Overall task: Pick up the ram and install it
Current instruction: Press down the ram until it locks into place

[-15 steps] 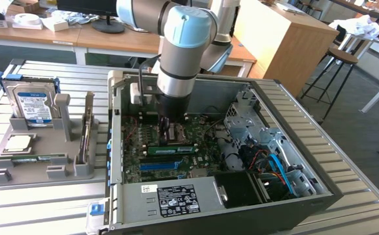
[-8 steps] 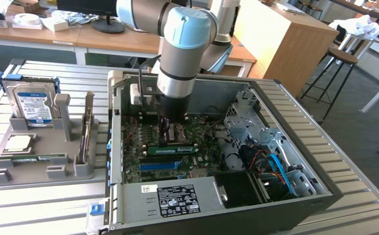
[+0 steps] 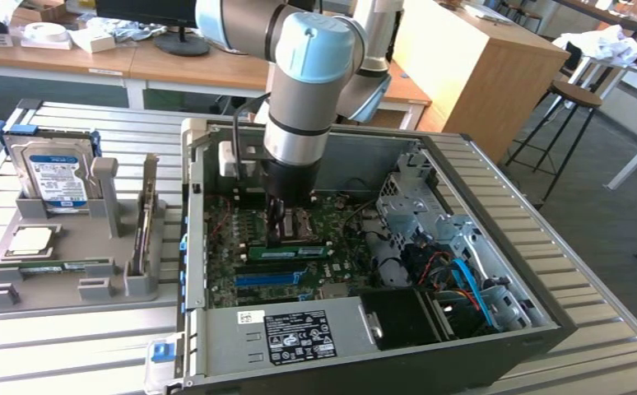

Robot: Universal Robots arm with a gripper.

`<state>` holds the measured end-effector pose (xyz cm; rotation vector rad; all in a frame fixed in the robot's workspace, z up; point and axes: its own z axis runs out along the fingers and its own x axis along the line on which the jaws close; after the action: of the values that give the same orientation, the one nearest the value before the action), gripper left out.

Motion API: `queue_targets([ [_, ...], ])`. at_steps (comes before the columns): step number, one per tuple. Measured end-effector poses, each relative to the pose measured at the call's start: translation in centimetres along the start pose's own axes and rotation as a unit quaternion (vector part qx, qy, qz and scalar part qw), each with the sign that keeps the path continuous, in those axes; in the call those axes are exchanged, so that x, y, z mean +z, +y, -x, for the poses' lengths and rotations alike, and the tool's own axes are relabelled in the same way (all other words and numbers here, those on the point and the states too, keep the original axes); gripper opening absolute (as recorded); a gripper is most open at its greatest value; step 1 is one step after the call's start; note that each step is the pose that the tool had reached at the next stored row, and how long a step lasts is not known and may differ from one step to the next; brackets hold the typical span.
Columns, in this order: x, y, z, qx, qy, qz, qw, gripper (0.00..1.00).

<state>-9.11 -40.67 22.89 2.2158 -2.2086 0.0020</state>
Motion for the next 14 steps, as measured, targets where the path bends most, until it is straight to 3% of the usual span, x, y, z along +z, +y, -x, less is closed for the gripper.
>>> queue_targets([
  [14,0.26,0.00,0.00,0.000,0.0000,0.0000,1.0000,0.10],
])
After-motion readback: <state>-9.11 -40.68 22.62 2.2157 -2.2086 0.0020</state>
